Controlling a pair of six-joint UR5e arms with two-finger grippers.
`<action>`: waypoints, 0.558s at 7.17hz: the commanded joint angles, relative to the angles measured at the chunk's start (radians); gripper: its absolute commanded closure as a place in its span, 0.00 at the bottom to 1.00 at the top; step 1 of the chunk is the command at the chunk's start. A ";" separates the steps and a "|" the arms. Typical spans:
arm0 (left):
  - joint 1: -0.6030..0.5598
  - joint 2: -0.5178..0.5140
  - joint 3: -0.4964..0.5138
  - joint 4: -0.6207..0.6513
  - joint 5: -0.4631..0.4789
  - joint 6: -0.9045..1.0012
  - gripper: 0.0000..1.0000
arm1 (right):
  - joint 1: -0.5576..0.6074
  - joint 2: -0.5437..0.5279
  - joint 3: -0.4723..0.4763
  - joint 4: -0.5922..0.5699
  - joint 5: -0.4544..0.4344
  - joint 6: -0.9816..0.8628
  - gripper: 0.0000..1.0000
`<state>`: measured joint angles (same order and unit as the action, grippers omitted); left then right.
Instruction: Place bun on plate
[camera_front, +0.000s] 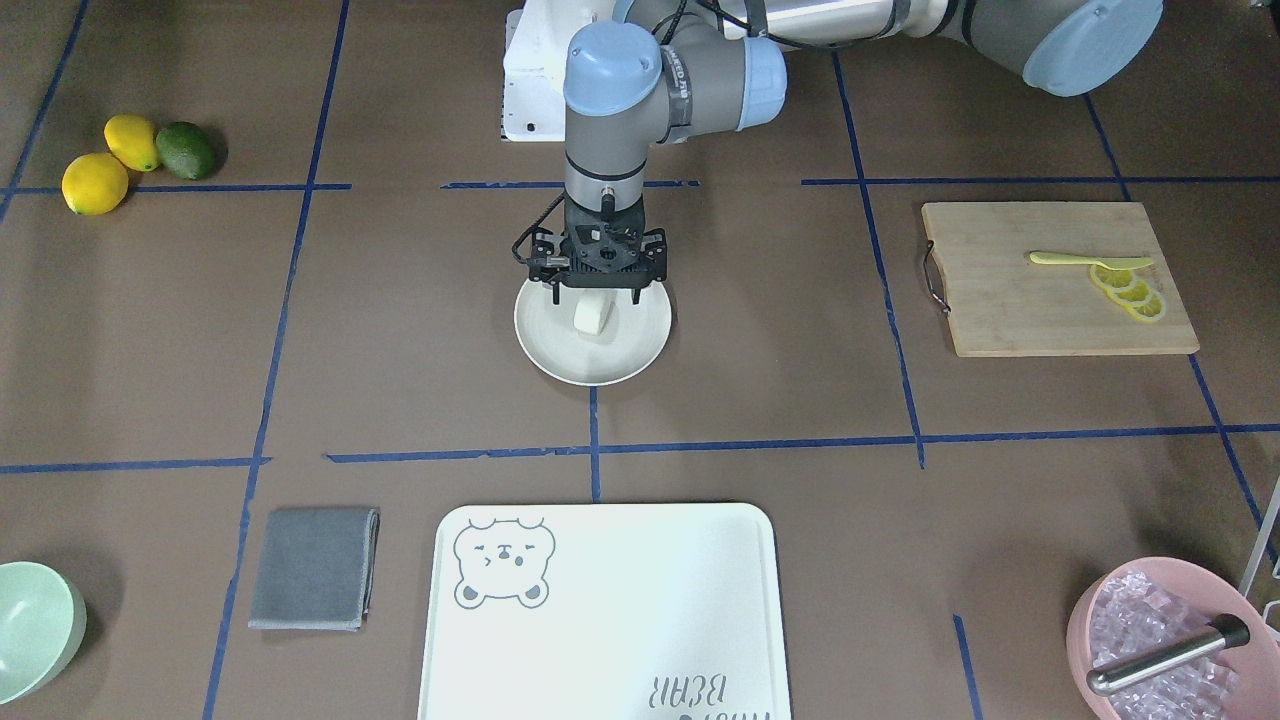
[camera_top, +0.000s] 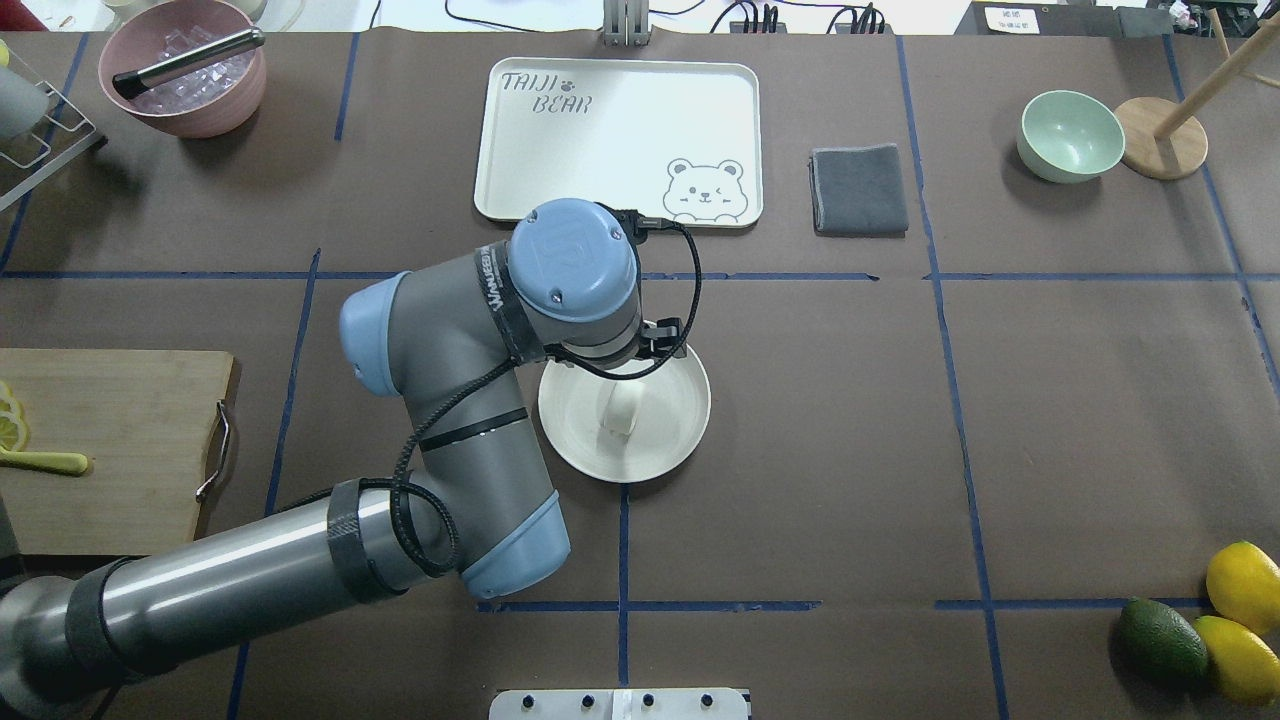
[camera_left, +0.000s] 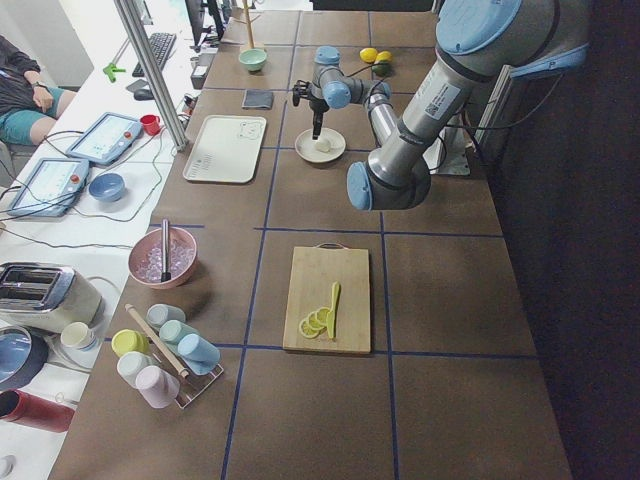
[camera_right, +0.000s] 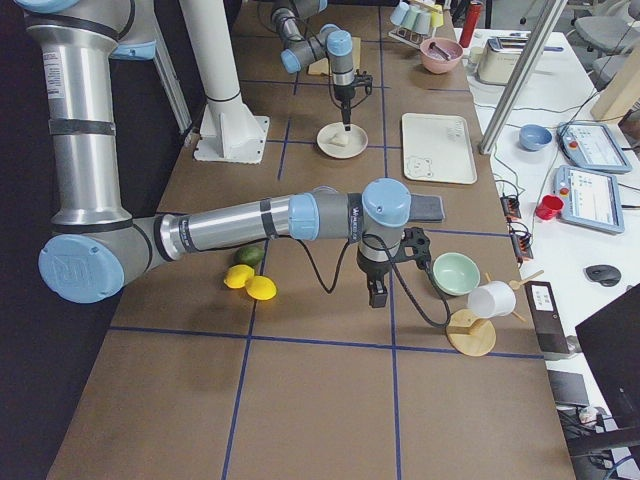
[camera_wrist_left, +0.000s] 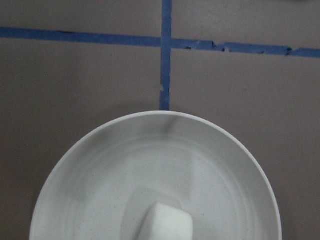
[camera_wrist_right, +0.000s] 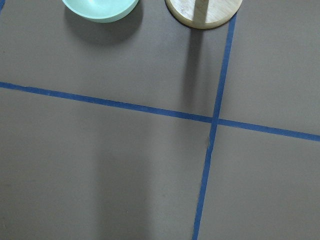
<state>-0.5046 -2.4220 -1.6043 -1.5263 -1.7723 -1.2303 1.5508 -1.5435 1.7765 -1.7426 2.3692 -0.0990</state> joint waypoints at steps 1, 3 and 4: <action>-0.088 0.102 -0.232 0.235 -0.040 0.191 0.00 | 0.000 -0.006 -0.032 -0.001 0.001 0.002 0.00; -0.289 0.284 -0.411 0.360 -0.214 0.460 0.00 | 0.011 -0.016 -0.051 -0.002 0.004 -0.001 0.00; -0.384 0.319 -0.430 0.412 -0.264 0.617 0.00 | 0.018 -0.045 -0.051 0.039 0.002 -0.001 0.00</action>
<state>-0.7751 -2.1671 -1.9814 -1.1819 -1.9666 -0.7917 1.5606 -1.5641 1.7285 -1.7334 2.3723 -0.0987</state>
